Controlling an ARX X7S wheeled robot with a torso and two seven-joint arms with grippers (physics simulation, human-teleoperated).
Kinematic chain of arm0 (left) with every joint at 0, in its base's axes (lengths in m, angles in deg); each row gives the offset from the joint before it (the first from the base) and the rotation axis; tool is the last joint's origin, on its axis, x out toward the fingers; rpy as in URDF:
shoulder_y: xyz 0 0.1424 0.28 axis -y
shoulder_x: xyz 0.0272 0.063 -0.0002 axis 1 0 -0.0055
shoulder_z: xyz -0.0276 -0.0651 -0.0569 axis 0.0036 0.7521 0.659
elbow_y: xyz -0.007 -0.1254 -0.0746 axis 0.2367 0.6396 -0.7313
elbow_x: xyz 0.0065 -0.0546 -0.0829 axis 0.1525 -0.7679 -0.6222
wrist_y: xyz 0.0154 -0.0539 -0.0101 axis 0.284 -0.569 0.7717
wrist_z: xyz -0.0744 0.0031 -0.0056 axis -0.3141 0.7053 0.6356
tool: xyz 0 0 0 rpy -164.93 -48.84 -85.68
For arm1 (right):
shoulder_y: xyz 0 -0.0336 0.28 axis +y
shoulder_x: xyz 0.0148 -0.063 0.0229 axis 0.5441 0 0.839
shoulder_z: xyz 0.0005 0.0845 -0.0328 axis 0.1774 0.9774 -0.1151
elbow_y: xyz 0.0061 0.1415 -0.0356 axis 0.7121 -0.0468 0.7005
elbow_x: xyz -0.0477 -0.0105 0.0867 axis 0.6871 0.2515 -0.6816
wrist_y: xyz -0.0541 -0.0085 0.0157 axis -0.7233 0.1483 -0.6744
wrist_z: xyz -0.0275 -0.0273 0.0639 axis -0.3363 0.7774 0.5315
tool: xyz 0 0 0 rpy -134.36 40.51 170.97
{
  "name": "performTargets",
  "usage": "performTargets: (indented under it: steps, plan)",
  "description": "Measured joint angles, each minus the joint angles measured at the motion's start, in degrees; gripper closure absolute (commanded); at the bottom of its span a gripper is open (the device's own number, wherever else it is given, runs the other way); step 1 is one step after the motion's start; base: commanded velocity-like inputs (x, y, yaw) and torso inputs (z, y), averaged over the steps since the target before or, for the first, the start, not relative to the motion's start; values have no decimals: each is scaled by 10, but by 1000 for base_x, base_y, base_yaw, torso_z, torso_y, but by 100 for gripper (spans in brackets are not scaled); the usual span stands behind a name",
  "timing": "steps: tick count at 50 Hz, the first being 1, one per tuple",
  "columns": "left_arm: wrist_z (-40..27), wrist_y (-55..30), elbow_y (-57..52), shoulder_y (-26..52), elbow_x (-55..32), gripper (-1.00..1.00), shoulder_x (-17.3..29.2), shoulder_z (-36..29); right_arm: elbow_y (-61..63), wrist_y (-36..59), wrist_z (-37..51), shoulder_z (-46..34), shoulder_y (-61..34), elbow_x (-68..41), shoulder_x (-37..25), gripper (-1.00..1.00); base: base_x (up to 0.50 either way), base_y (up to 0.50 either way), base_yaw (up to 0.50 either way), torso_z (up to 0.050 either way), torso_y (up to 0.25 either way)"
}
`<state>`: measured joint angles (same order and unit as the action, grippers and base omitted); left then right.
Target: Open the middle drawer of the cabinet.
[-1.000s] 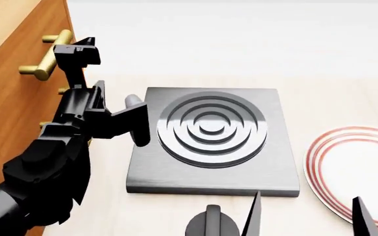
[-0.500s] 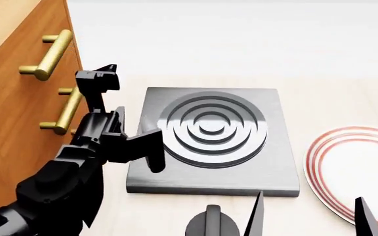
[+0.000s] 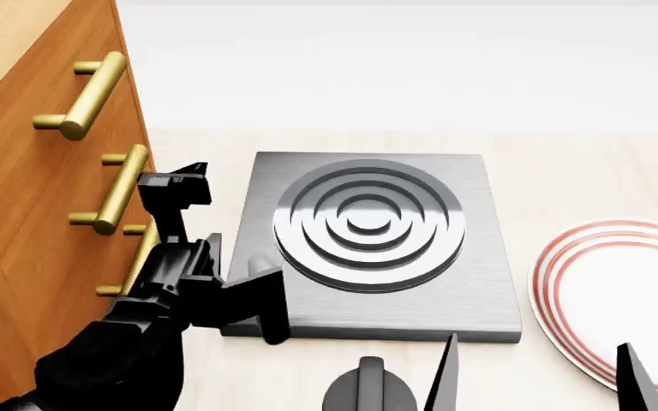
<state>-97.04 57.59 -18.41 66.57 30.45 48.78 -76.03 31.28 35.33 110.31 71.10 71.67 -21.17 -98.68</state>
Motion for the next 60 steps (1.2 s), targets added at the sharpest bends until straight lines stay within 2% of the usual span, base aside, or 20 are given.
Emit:
performTargets:
  steps: [60]
  plan:
    - [-36, -11, 108, -7, -43, -100, 0, 13, -7, -7, 26, -25, -7, 1, -23, -100, 0, 0, 0, 0, 0]
